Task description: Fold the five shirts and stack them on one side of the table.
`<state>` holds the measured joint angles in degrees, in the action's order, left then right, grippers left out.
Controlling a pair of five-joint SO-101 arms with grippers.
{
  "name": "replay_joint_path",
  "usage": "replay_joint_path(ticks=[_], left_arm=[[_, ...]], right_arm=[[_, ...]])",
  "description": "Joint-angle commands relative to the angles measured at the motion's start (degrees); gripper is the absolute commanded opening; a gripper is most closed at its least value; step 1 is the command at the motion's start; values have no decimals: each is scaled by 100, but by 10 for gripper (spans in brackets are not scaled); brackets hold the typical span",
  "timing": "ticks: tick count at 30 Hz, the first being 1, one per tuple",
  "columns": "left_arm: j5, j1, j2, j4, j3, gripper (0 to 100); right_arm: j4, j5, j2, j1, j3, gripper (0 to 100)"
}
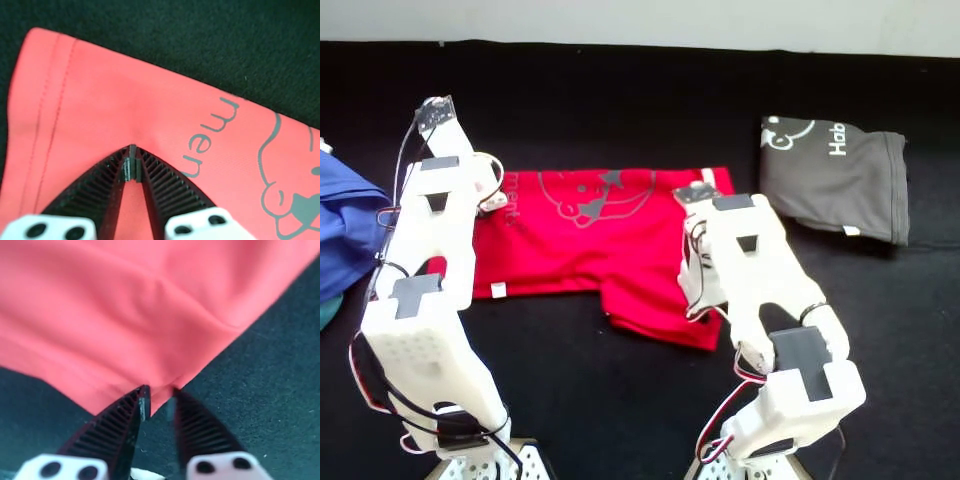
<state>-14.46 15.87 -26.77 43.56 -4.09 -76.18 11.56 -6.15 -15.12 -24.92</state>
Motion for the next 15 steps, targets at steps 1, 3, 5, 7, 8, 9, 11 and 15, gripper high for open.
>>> replay_joint_path(ticks=[1,3,5,7,8,9,11,15], left_arm=[[-26,-75,-31,-62,127,9],[-26,-75,-31,-62,127,9],[-26,-75,-31,-62,127,9],[-26,-75,-31,-62,127,9],[-26,-75,-31,-62,127,9],[-26,-75,-31,-62,127,9],[-26,-75,-31,-62,127,9],[-26,-75,-31,-62,127,9]], right_arm=[[-84,264,277,-259,40,145],[-57,264,259,-382,40,132],[48,264,242,-453,22,131],[119,264,224,-453,4,131],[145,264,224,-435,4,131],[154,264,224,-426,4,131],[171,264,242,-418,13,130],[171,264,251,-418,57,97]])
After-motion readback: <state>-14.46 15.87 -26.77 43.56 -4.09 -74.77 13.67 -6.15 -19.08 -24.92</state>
